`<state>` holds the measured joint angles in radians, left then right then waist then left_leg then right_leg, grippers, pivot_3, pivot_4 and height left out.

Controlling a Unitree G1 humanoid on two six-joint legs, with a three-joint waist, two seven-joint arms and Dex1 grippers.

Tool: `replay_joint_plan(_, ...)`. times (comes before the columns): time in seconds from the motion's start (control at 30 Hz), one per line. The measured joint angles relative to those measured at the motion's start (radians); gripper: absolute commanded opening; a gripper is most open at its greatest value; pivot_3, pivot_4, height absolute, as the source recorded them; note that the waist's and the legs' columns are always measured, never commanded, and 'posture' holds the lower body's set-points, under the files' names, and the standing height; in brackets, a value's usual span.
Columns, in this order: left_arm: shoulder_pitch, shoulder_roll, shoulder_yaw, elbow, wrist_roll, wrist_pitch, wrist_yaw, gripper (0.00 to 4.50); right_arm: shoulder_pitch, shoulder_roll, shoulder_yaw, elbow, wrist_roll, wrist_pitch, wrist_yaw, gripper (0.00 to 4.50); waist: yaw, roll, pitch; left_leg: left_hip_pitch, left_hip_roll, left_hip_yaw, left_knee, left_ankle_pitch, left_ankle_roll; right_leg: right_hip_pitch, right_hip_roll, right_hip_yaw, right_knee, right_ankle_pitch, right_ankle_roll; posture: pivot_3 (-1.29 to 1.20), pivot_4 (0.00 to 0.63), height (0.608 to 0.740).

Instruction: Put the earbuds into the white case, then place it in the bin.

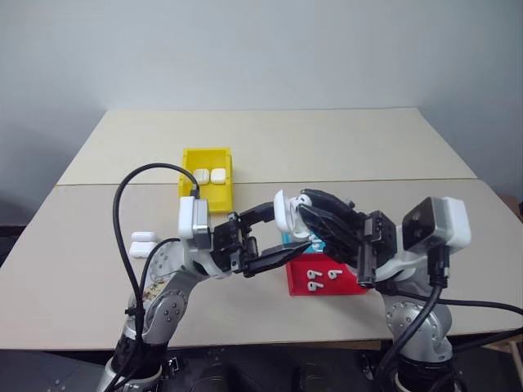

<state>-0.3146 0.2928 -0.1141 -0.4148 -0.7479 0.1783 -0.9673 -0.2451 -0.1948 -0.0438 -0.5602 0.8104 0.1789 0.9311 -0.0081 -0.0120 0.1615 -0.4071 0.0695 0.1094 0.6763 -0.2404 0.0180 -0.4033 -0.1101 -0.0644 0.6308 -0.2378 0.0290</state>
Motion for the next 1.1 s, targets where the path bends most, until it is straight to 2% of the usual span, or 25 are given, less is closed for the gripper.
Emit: replay_joint_plan(1.1, 0.015, -0.01, 0.002, 0.0, 0.041, -0.004, -0.01, 2.76, 0.016, -0.064, 0.031, 0.013, 0.025, -0.022, 0.018, 0.75, 0.003, 0.0, 0.0, 0.0, 0.0, 0.0, 0.0, 0.0, 0.0, 0.0, 0.0, 0.0, 0.0, 0.0, 0.0, 0.0, 0.15, 0.74)
